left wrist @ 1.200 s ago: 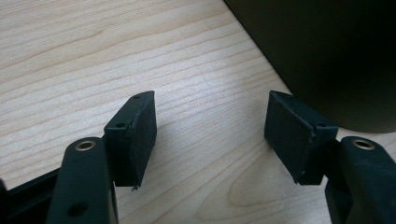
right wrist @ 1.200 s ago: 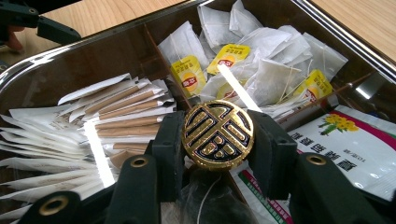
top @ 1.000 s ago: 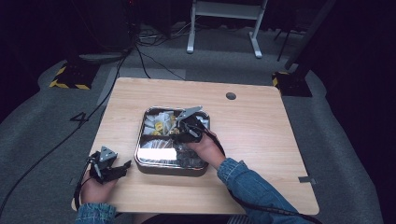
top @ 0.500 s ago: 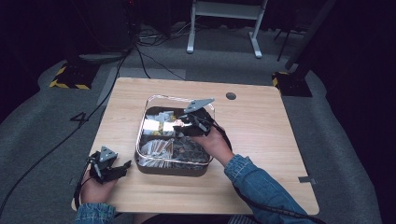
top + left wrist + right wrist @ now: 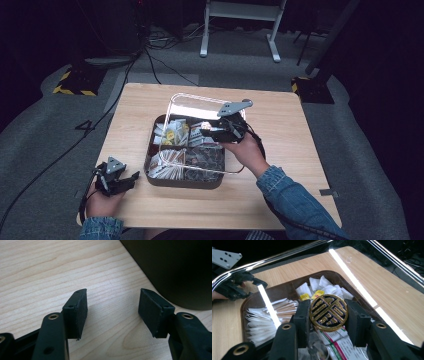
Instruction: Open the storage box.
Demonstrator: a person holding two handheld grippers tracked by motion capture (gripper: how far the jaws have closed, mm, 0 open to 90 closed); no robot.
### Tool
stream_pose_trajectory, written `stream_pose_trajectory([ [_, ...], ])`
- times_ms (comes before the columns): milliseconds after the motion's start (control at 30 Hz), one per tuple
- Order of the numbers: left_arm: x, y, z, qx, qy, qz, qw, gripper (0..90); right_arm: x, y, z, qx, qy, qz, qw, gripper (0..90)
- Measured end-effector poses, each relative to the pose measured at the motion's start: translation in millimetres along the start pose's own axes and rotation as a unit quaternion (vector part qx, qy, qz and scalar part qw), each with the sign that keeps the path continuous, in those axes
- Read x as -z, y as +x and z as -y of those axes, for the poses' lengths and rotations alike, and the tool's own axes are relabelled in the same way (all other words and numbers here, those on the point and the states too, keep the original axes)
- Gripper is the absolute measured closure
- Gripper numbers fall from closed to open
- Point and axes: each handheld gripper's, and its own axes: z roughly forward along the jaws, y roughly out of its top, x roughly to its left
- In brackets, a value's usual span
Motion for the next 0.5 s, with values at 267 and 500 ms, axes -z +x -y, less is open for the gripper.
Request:
stream_pose_trajectory([
  [267,5.6,2.0,-1.2,0.007,-0.019,-0.003,0.9998,40.6,24.7,-14.2,12.4,0.012,0.000,0.022,0.9997,58.9],
  [500,8.8,0.0,-3.2,0.008,-0.025,-0.004,0.9997,40.5,45.8,-29.4,25.9,0.009,0.005,0.041,0.9991,58.9],
])
